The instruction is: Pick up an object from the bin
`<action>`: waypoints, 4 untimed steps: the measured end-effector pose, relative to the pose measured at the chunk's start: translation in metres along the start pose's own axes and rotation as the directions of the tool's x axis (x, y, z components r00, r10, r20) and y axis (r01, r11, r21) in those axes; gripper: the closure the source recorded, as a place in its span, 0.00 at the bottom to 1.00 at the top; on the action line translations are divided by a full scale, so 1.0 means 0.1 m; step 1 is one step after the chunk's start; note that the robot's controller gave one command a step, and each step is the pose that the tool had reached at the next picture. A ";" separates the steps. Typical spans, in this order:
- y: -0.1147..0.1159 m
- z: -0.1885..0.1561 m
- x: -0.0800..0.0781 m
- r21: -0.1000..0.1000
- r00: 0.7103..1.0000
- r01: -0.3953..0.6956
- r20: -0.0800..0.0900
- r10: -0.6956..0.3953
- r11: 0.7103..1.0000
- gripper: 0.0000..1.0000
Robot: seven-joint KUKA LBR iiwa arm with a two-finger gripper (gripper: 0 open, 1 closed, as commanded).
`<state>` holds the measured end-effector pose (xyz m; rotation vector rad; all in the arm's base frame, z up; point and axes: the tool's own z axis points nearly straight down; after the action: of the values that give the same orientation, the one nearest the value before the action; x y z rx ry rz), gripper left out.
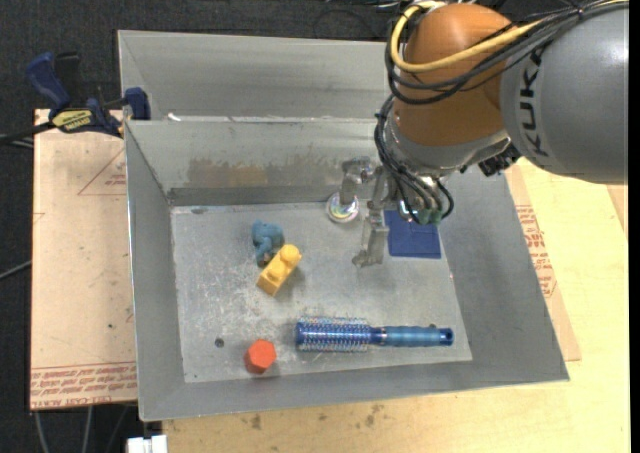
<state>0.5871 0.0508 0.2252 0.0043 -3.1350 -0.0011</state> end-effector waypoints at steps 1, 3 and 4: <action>0.01 1.55 0.66 -0.002 0.985 0.170 0.005 -0.170 0.985 0.00; 0.14 1.26 1.02 0.000 0.982 0.189 0.005 -0.189 0.982 0.00; 0.13 1.54 1.02 0.001 0.992 0.126 0.028 -0.126 0.992 0.00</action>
Offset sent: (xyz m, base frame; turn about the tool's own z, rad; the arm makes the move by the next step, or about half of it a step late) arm -0.0681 -0.0014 -0.1552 -0.1723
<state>0.4844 0.0634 0.0724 0.2042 -3.1563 -0.0034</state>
